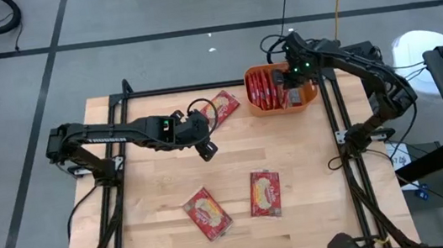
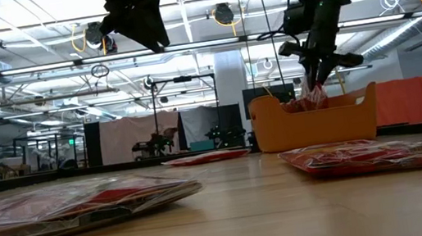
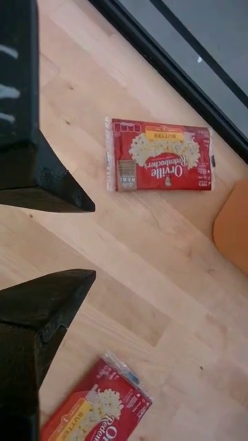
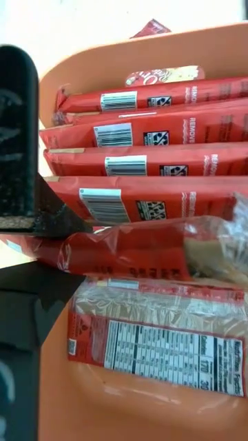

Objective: Sort popcorn bags into baskets
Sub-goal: Put the red popcorn bag into the orange bin

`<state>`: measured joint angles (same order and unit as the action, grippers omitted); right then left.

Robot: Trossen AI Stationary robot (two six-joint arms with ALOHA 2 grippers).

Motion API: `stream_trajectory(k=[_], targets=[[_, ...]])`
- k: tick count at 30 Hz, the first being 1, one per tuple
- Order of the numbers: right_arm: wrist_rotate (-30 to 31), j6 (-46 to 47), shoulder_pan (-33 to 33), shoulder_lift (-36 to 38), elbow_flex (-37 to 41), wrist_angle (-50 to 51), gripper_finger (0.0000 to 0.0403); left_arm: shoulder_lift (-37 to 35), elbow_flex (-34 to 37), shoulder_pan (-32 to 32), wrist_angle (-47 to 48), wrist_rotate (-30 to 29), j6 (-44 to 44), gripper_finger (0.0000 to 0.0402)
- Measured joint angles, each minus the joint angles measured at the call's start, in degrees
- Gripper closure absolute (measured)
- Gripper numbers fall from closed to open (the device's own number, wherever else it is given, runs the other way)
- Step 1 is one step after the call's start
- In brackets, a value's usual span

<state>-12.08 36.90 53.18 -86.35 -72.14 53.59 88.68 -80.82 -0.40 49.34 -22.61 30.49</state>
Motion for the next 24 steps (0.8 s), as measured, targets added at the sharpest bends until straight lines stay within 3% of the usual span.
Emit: stream_trajectory(k=[12, 24], targets=[[1.55, -1.18, -0.04, -1.63, 0.0, -2.9, 0.0365, 0.0, 0.0, -0.04, -0.15, 0.18, 1.52, 0.0254], [3.27, -0.72, -0.04, -1.74, 0.0, -6.15, 0.0315, 0.0, 0.0, -0.04, -0.16, 0.29, 1.54, 0.0254]])
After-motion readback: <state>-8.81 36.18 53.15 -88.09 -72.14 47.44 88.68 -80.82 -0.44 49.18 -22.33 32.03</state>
